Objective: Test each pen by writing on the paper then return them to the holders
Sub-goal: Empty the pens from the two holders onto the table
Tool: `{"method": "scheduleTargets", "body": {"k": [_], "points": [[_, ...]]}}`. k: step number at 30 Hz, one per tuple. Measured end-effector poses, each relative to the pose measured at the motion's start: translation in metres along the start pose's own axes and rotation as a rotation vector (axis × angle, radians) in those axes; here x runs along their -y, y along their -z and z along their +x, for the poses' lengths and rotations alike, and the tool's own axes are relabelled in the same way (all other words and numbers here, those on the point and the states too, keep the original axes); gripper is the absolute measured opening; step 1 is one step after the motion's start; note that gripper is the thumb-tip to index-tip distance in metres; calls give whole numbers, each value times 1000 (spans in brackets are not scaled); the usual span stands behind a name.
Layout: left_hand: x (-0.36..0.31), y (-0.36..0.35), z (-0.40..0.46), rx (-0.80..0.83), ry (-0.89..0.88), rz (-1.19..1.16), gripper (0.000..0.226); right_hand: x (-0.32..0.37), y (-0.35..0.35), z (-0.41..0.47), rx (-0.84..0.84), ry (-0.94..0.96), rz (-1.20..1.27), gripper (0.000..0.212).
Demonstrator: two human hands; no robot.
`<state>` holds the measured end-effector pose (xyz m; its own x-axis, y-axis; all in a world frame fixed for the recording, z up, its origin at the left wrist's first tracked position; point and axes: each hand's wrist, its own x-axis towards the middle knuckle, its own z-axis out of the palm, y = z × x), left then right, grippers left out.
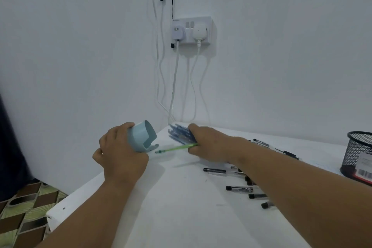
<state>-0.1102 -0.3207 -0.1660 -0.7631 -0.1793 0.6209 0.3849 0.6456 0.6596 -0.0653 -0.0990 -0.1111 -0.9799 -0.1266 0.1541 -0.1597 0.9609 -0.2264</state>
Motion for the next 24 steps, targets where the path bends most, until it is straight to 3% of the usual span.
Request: {"method": "scheduleTargets", "body": {"k": [8, 13, 17, 24], "points": [[-2, 0, 0, 9, 7, 17, 75, 8, 36, -6, -284, 25, 336, 18], [-5, 1, -3, 59, -39, 27, 75, 10, 53, -20, -423, 28, 417, 20], [-11, 2, -5, 146, -125, 31, 73, 9, 63, -50, -293, 33, 294, 20], [-31, 1, -22, 285, -32, -350, 74, 13, 60, -138, 62, -26, -140, 22]]}}
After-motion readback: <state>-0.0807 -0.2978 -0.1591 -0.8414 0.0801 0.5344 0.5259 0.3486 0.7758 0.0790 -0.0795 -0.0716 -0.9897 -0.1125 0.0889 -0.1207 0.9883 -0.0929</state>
